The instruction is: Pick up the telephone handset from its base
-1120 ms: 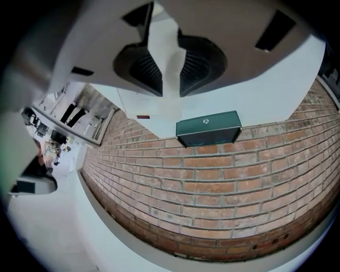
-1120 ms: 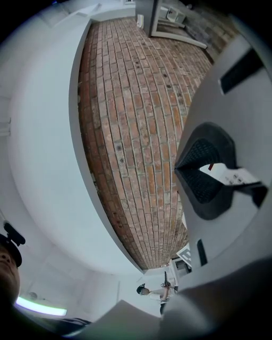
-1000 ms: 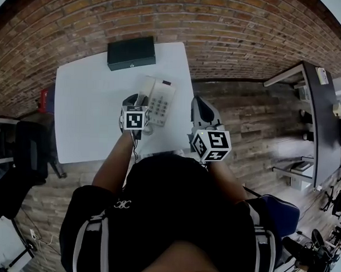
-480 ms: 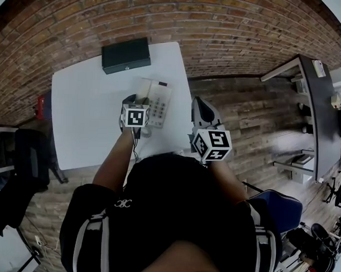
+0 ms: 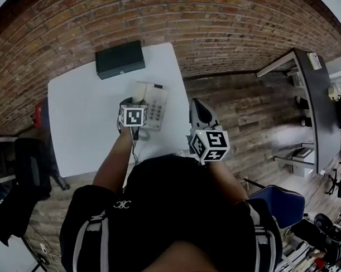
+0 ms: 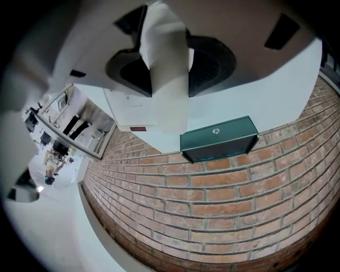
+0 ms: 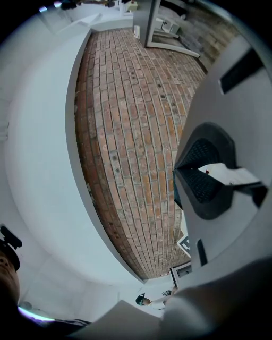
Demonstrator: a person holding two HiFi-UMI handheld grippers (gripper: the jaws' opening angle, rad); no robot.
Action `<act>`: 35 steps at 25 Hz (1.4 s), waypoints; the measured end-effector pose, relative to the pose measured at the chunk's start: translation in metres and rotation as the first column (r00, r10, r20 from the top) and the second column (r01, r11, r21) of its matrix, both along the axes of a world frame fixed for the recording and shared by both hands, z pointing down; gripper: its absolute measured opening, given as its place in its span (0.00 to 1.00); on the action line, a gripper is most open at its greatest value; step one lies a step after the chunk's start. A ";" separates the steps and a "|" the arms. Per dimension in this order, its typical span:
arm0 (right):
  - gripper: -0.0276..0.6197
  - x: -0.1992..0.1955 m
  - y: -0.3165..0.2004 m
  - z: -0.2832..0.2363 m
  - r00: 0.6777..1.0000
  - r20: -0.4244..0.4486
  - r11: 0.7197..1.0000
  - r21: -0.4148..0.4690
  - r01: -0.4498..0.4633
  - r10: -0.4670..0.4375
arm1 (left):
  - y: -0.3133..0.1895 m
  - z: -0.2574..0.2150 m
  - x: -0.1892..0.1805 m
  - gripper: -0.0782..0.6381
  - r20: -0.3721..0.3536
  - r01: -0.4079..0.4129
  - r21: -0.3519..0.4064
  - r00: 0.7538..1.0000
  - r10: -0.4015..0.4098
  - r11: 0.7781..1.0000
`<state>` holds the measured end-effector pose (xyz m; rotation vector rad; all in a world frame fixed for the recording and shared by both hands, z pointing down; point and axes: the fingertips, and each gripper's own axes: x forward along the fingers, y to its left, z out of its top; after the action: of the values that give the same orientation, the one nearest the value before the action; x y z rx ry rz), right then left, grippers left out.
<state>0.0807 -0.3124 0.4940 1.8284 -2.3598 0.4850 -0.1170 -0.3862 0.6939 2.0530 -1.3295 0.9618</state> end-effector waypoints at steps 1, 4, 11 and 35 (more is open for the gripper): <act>0.04 0.000 0.000 0.000 1.000 -0.002 1.000 0.000 -0.001 0.001 | 0.000 -0.001 0.001 0.40 -0.009 0.000 0.000 1.000 0.000 1.000; 0.04 0.000 -0.001 0.001 1.000 -0.001 1.000 0.000 0.000 0.000 | 0.000 -0.002 0.002 0.40 -0.029 0.000 0.001 1.000 0.000 1.000; 0.04 -0.005 -0.006 -0.002 0.999 0.022 1.000 0.014 0.028 -0.028 | -0.004 -0.016 0.002 0.40 -0.022 -0.005 0.067 1.000 0.006 0.998; 0.04 -0.029 0.002 -0.017 0.990 0.033 0.988 0.080 0.132 -0.135 | 0.035 -0.153 -0.015 0.40 -0.129 0.098 0.384 0.990 -0.052 0.918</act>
<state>0.0515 -0.3106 0.4775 1.6903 -2.5402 0.4221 -0.1317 -0.3508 0.5412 2.2848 -1.6267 0.5639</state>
